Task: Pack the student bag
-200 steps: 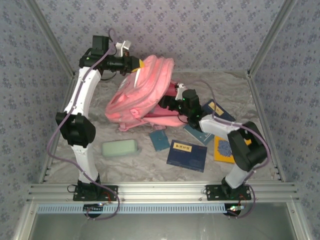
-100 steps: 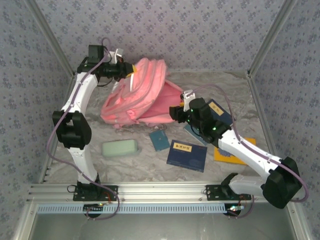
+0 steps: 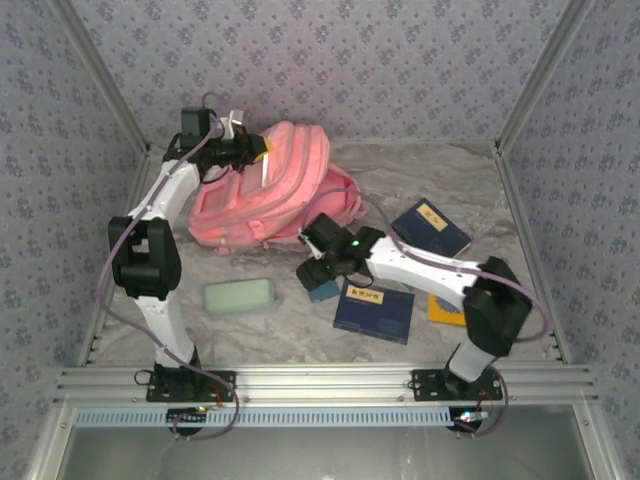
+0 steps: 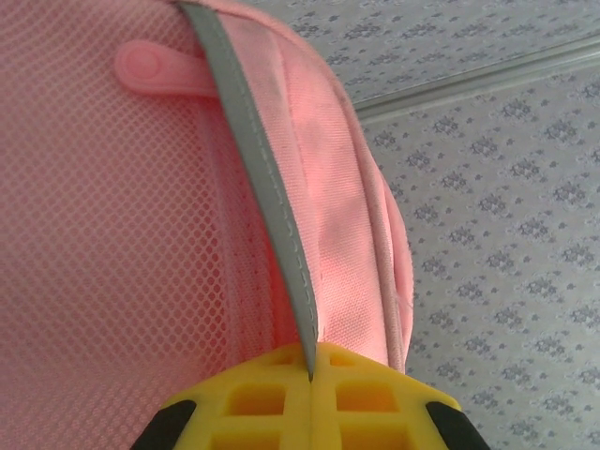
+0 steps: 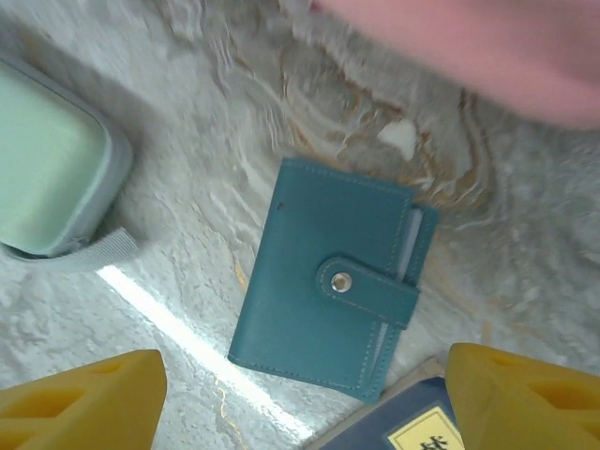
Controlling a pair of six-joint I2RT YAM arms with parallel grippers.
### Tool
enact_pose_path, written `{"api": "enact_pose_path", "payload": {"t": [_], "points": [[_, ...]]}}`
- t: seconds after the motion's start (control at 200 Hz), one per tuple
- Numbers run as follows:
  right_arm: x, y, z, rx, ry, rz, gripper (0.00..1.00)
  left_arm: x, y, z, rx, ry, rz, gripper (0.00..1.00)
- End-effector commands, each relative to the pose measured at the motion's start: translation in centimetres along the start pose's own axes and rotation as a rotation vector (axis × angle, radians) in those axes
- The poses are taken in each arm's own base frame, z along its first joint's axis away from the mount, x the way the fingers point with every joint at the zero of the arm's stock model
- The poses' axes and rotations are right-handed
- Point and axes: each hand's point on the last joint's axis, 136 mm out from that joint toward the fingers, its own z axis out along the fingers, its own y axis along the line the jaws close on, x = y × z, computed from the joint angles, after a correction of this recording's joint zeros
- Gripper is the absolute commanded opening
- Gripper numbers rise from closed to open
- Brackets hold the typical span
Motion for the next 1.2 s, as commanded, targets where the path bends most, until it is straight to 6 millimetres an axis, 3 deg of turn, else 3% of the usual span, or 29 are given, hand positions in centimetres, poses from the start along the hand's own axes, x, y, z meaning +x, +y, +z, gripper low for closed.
{"api": "enact_pose_path", "payload": {"t": [0.0, 0.06, 0.295, 0.335, 0.849, 0.999, 1.199], "points": [[1.5, -0.8, 1.0, 0.059, 0.131, 0.013, 0.81, -1.4, 0.2, -0.4, 0.013, -0.075, -0.026, 0.00], [1.5, -0.9, 1.9, 0.067, 0.162, 0.037, 0.87, -1.5, 0.0, -0.5, 0.036, -0.081, -0.042, 0.00], [1.6, -1.1, 5.2, 0.106, 0.221, 0.141, 0.91, -1.6, -0.5, -0.8, 0.048, -0.079, -0.040, 0.00], [2.0, -1.2, 5.7, 0.116, 0.239, 0.154, 1.00, -1.6, -0.6, -0.8, 0.055, -0.077, -0.046, 0.00], [4.5, -2.8, 8.9, 0.207, 0.335, 0.177, 1.00, -1.5, -1.2, -1.0, 0.082, -0.078, -0.050, 0.00], [5.3, -2.7, 9.6, 0.196, 0.354, 0.180, 0.99, -1.5, -1.5, -1.1, 0.088, -0.073, -0.045, 0.00], [5.5, -1.7, 10.3, 0.145, 0.348, 0.194, 0.80, -1.4, -2.0, -1.4, 0.085, -0.063, -0.024, 0.00]]}}
